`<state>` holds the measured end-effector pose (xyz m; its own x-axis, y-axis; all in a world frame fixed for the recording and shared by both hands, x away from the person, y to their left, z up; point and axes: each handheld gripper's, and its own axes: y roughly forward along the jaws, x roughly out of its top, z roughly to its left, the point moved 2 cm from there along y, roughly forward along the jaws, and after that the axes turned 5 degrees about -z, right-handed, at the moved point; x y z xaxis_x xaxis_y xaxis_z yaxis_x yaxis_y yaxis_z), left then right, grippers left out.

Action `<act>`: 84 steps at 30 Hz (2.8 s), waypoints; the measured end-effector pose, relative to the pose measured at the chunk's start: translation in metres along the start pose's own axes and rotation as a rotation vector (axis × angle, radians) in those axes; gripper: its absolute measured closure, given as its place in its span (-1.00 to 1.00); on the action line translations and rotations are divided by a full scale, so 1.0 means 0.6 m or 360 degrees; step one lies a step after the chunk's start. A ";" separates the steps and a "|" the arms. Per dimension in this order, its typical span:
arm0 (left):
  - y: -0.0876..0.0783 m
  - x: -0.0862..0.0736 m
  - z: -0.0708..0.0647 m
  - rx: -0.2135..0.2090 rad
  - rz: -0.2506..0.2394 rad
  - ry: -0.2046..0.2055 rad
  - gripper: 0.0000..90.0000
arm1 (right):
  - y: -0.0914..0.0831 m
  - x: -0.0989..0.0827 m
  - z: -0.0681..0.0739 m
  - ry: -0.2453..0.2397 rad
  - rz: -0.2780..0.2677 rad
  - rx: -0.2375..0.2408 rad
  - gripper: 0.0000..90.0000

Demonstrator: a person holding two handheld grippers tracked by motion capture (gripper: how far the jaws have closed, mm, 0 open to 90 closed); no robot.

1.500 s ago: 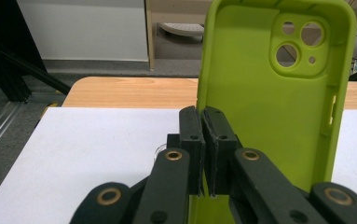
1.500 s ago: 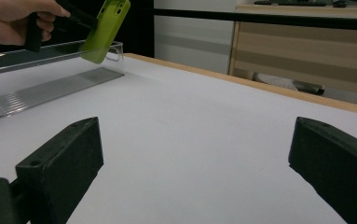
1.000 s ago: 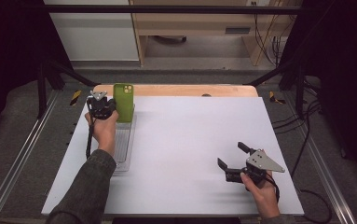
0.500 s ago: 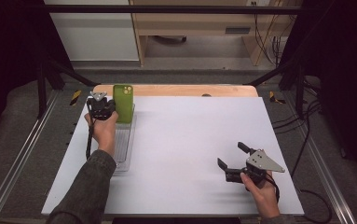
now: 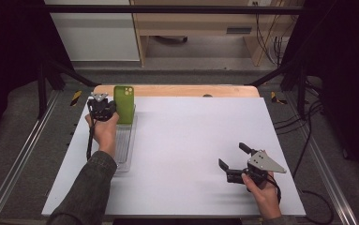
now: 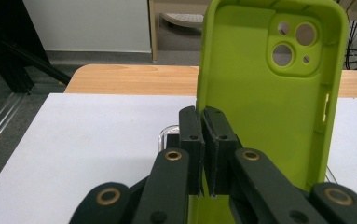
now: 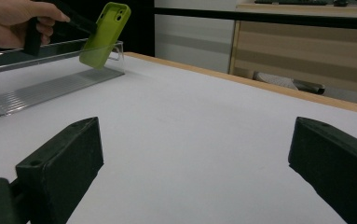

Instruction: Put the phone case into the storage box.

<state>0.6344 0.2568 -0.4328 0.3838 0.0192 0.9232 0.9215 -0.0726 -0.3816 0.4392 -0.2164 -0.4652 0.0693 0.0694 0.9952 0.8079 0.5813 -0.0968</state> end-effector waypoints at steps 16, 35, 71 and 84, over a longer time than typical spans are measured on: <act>-0.004 0.004 0.001 -0.0016 0.0010 -0.0058 0.41 | 0.001 0.000 0.001 -0.0006 0.0002 -0.0001 -0.93; -0.075 0.042 -0.021 -0.0301 -0.0215 0.0116 -0.40 | 0.000 0.000 0.001 -0.0013 0.0003 -0.0007 -0.93; -0.117 0.050 -0.024 -0.0472 -0.0248 0.0152 -0.89 | -0.001 0.002 0.001 -0.0021 0.0001 -0.0011 -0.93; -0.145 0.053 -0.034 -0.0546 -0.0303 0.0140 -0.90 | -0.002 0.002 0.001 -0.0023 -0.0003 -0.0013 -0.93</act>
<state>0.5650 0.2433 -0.3695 0.1880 -0.0197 0.9820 0.8964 -0.4051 -0.1797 0.4380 -0.2167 -0.4638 0.0593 0.0802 0.9950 0.8126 0.5750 -0.0948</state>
